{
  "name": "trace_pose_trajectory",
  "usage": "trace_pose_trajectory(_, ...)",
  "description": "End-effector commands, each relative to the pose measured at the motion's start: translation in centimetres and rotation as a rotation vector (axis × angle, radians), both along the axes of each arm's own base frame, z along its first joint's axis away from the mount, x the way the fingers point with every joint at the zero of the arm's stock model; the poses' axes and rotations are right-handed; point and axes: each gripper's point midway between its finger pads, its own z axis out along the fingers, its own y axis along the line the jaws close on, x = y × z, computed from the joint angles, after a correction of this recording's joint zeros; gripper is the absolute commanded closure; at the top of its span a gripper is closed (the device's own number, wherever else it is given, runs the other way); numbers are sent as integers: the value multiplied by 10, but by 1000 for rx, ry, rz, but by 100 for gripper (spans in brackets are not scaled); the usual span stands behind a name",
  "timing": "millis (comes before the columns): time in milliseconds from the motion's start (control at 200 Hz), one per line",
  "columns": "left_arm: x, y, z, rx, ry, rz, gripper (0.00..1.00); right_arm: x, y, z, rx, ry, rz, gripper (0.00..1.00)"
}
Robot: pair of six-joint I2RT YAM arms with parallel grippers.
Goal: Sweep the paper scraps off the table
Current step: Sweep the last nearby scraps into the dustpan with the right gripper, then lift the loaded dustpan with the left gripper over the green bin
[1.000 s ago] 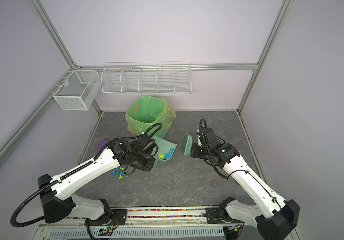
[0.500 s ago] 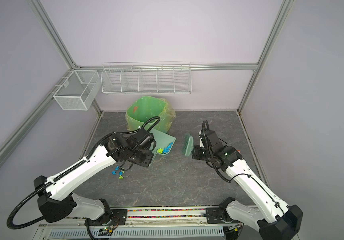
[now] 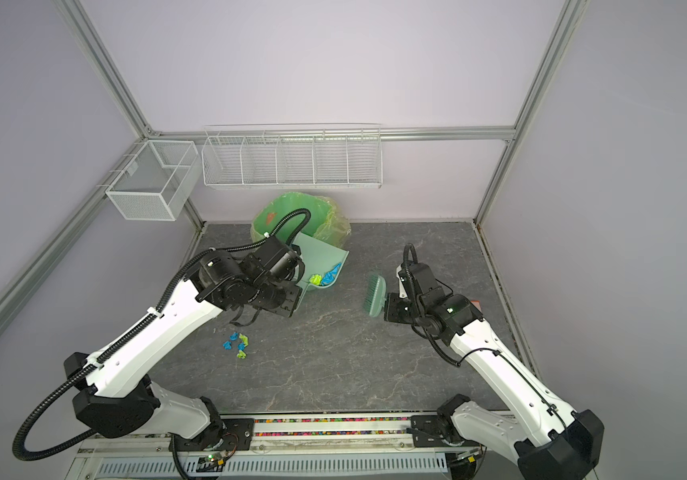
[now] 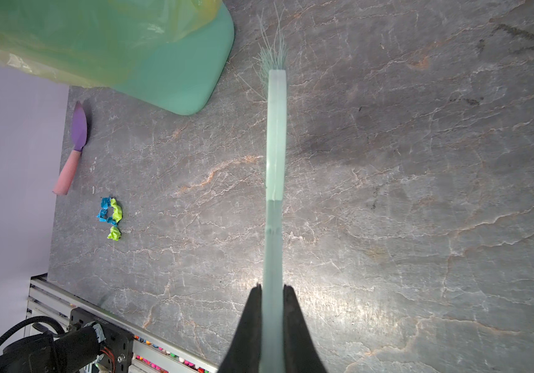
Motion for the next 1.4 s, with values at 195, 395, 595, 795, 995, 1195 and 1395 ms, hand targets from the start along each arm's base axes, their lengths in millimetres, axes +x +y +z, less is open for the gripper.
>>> trace_pose_trajectory(195, 22, 14, 36, 20, -53, 12, 100, 1, 6, -5, 34, -2, 18, 93)
trace_pose_trajectory(395, 47, 26, 49, 88, -111, 50, 100, -3, 2, -2, 18, -8, 23, 93)
trace_pose_trajectory(595, 62, 35, 53, 129, -146, 87, 100, -6, -2, -3, 13, -15, 15, 93)
trace_pose_trajectory(795, 75, 47, 53, 159, -166, 131, 100, -12, -4, -7, 15, -4, 19, 93)
trace_pose_trajectory(995, 90, 56, 54, 147, -172, 171, 100, -17, -8, -6, 8, -10, 22, 93)
trace_pose_trajectory(1195, 103, 64, 45, 215, -179, 191, 100, -16, -7, -13, 7, 2, 24, 93)
trace_pose_trajectory(1395, 119, 79, 45, 316, -229, 229, 100, -17, -5, -17, 6, 13, 32, 93)
